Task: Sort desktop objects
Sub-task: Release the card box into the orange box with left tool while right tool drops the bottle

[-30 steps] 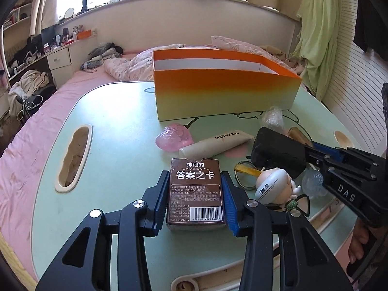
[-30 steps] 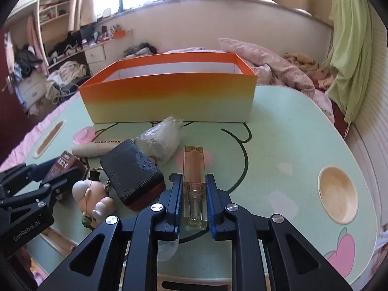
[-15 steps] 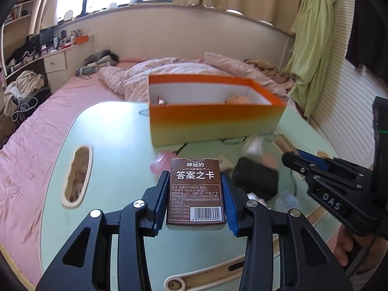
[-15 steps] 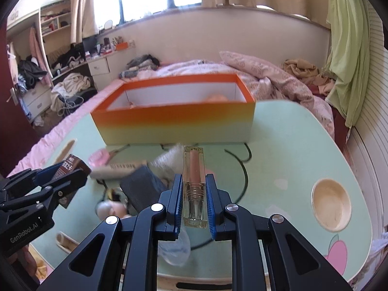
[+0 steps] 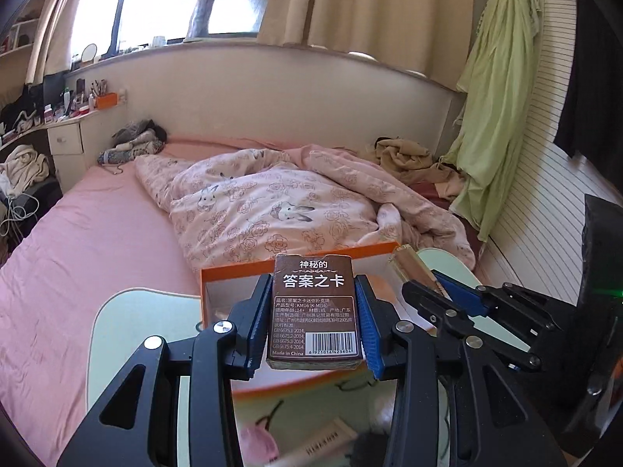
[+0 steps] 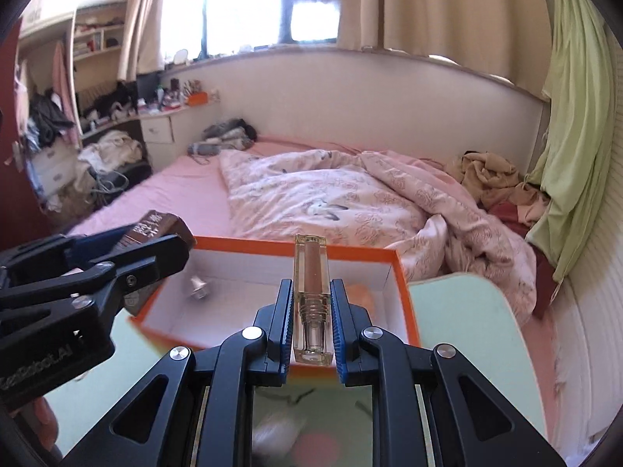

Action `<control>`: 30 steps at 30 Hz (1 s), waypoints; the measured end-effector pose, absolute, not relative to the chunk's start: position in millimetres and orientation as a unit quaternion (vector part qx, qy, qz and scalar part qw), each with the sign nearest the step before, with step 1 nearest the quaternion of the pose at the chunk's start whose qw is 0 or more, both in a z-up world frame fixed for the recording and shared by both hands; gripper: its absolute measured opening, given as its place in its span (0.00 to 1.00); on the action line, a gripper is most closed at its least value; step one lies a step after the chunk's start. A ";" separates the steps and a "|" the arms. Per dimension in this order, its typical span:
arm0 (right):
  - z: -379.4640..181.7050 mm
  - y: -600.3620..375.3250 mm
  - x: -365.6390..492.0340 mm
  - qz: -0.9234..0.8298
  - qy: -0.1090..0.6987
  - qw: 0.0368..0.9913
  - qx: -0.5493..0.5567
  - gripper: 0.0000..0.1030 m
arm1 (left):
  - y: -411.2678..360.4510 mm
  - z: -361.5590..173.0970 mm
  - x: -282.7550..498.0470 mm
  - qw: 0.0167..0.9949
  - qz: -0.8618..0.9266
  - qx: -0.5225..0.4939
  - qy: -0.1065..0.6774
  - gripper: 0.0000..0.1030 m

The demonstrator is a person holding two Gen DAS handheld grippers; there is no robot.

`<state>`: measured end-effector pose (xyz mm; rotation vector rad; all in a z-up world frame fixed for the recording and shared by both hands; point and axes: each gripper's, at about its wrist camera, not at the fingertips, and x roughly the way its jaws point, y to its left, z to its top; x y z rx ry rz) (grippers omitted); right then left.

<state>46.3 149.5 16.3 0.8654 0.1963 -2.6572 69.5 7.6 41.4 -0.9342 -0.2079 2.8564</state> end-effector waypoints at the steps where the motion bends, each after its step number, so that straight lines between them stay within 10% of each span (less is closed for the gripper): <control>1: 14.2 148.1 40.6 -0.934 0.072 0.168 0.308 0.16 | 6.8 37.6 64.6 0.063 0.945 -0.314 -0.068 0.41; 13: -12.7 140.4 -10.1 -0.921 0.083 0.165 0.343 0.17 | 10.5 -1.1 16.8 0.053 0.931 -0.359 -0.049 0.41; 19: -13.2 145.1 -16.7 -0.933 0.082 0.139 0.321 0.52 | 9.6 0.3 16.0 0.011 0.937 -0.349 -0.028 0.51; 30: -5.1 147.8 -11.2 -0.934 0.075 0.144 0.319 0.52 | -0.6 3.1 22.3 0.022 0.935 -0.349 -0.057 0.59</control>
